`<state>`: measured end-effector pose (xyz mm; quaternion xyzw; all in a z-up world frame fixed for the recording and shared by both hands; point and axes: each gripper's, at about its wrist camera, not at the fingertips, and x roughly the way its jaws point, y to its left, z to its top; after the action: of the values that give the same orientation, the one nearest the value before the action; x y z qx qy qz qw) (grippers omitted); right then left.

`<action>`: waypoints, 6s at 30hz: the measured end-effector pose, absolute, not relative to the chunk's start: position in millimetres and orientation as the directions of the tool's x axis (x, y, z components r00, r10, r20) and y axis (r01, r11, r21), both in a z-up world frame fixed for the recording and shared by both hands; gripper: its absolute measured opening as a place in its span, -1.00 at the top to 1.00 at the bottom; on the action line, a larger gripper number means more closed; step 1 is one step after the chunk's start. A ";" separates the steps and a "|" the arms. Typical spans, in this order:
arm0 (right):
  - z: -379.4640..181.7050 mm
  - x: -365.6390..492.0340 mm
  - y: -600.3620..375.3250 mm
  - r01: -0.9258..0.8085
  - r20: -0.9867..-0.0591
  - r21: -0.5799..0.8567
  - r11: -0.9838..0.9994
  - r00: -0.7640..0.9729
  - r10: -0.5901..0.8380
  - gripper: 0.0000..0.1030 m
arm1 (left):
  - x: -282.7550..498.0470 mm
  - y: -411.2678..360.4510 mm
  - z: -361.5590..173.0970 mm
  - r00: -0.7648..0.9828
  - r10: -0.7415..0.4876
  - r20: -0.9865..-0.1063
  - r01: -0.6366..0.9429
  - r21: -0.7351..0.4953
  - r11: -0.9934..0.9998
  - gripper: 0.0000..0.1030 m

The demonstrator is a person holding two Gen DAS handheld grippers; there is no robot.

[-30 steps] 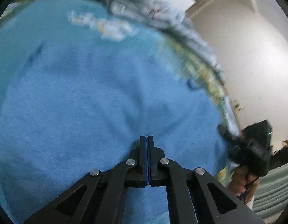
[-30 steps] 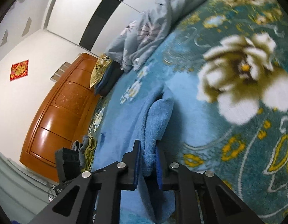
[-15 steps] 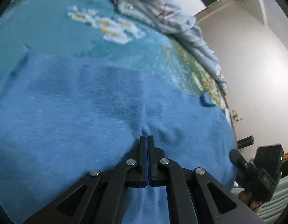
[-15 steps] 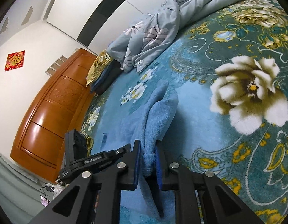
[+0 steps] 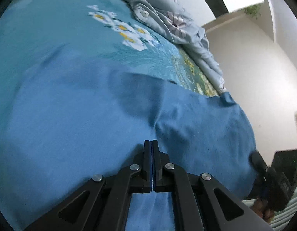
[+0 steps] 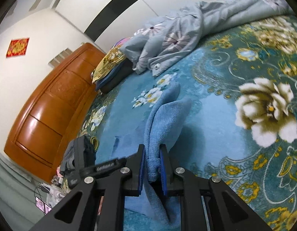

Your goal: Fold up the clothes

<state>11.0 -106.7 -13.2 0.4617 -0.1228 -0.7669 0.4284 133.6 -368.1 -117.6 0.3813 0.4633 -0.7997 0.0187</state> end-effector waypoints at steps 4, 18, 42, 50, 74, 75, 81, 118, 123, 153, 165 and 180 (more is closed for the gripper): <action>3.1 24.6 -131.0 0.599 -0.616 0.536 -0.595 -0.205 -0.761 0.70 | 189.5 -384.5 -117.5 -0.763 0.271 -0.586 0.410 -0.764 -0.498 0.97; -28.1 97.8 -282.4 0.750 -0.730 0.405 -0.523 -0.079 -0.679 0.70 | 282.3 -432.7 -111.7 -0.816 0.116 -0.566 0.478 -0.774 -0.415 0.97; -31.7 91.2 -201.2 0.669 -0.696 0.451 -0.591 -0.151 -0.702 0.65 | 237.4 -388.9 -85.5 -0.823 0.334 -0.460 0.253 -0.823 -0.509 0.22; -44.6 75.2 -160.3 0.587 -0.690 0.502 -0.635 -0.171 -0.703 0.65 | 240.8 -378.4 -94.2 -0.821 0.273 -0.501 0.309 -0.793 -0.526 0.89; -73.5 79.4 -146.3 0.559 -0.673 0.565 -0.607 -0.114 -0.731 0.65 | 263.2 -389.7 -91.0 -0.838 0.277 -0.470 0.265 -0.795 -0.546 0.18; -73.1 79.9 -146.1 0.561 -0.674 0.563 -0.607 -0.114 -0.730 0.65 | 259.8 -388.3 -92.6 -0.835 0.286 -0.469 0.264 -0.799 -0.540 0.18; -72.8 81.4 -145.4 0.563 -0.678 0.560 -0.608 -0.109 -0.727 0.65 | 256.1 -383.7 -94.7 -0.847 0.262 -0.463 0.264 -0.794 -0.548 0.97; -122.6 101.4 -158.4 0.508 -0.636 0.683 -0.525 0.061 -0.769 0.16 | 193.6 -475.8 -119.2 -0.702 0.208 -0.681 0.432 -0.640 -0.635 -0.28; -131.5 106.8 -165.8 0.495 -0.621 0.709 -0.502 0.100 -0.777 0.11 | 175.7 -487.6 -121.6 -0.691 0.233 -0.684 0.417 -0.641 -0.644 -0.29; -98.8 2.0 -91.3 0.462 -0.581 0.729 -0.505 0.028 -0.813 0.74 | 224.9 -413.0 -129.4 -0.767 0.345 -0.541 0.297 -0.776 -0.556 0.68; -113.4 23.9 -60.2 0.360 -0.560 0.752 -0.552 -0.094 -0.823 -0.01 | 204.6 -442.3 -108.7 -0.766 0.293 -0.573 0.306 -0.725 -0.617 -0.29; -138.0 81.8 -93.5 0.249 -0.531 0.800 -0.546 -0.130 -0.837 -0.10 | 131.6 -436.0 -129.0 -0.636 0.447 -0.630 0.238 -0.710 -0.662 -0.29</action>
<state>81.8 -93.5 -138.0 0.5329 -0.2760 -0.6993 0.3884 131.6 -436.0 -129.0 0.4219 0.4059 -0.8082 -0.0644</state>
